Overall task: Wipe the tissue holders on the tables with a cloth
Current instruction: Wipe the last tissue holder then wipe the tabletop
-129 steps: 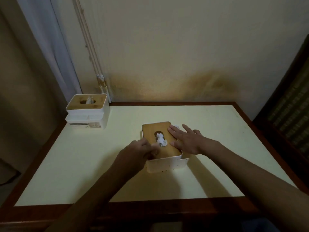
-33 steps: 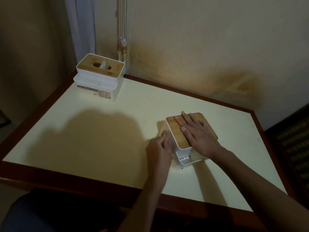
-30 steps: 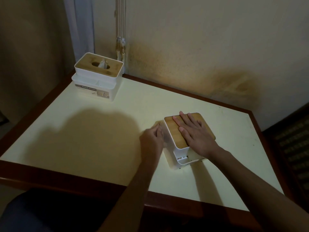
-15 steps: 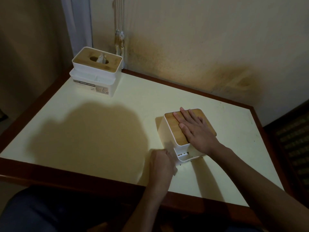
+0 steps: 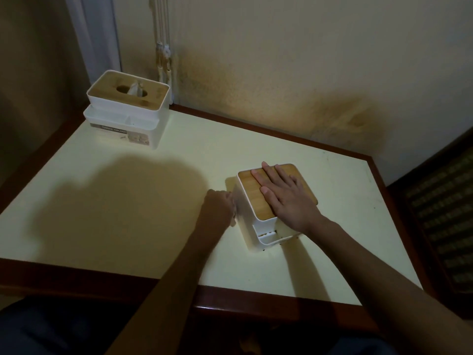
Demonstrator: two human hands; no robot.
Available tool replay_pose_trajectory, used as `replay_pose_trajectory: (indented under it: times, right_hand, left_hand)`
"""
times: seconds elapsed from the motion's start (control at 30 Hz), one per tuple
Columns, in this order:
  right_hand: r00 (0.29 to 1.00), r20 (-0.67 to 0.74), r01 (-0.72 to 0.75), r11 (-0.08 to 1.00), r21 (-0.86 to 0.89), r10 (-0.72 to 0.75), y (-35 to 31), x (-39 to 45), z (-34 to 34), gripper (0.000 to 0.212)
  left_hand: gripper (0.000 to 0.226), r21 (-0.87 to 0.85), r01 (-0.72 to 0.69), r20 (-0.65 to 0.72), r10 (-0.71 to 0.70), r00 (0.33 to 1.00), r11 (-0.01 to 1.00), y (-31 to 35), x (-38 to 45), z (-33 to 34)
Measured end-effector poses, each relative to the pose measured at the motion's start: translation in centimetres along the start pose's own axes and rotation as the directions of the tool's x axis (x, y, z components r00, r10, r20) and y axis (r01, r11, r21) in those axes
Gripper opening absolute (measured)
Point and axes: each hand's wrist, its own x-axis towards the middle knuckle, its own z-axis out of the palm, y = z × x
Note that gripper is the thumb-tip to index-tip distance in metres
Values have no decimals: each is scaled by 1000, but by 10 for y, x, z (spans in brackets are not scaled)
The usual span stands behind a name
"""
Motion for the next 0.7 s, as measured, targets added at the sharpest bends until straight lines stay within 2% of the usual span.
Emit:
replay_pose_trajectory:
  times: [0.07,0.17,0.3,0.43,0.57,0.7]
  right_hand:
    - [1000,1,-3,1000,0,3,0,0,0,53]
    - [1000,2,-6,1000,6,6,0,-1,2,54]
    - [1000,9,-9,1000,14,9,2,-1,0,53]
    - [1000,22,-13,1000,14,13,1,-1,-1,52]
    - [1000,27,-7,1000,9,7,0,-1,-2,53]
    - [999,40,-7,1000,20,6,-1,-2,-4,50]
  left_hand:
    - [14,44,-20,52,18,999,999,-1,-18,11]
    - [14,112,-14,198,-9,980,994,0,-50,37]
    - [27,-147,81,230,-46,972,986,0,-73,32]
    - [21,-351,87,169,-29,985,932,-20,-65,10]
    - [18,-656,111,11,-138,990,747,-28,-60,-4]
    - [27,-789,50,-67,-165,984,613,-16,-49,-21]
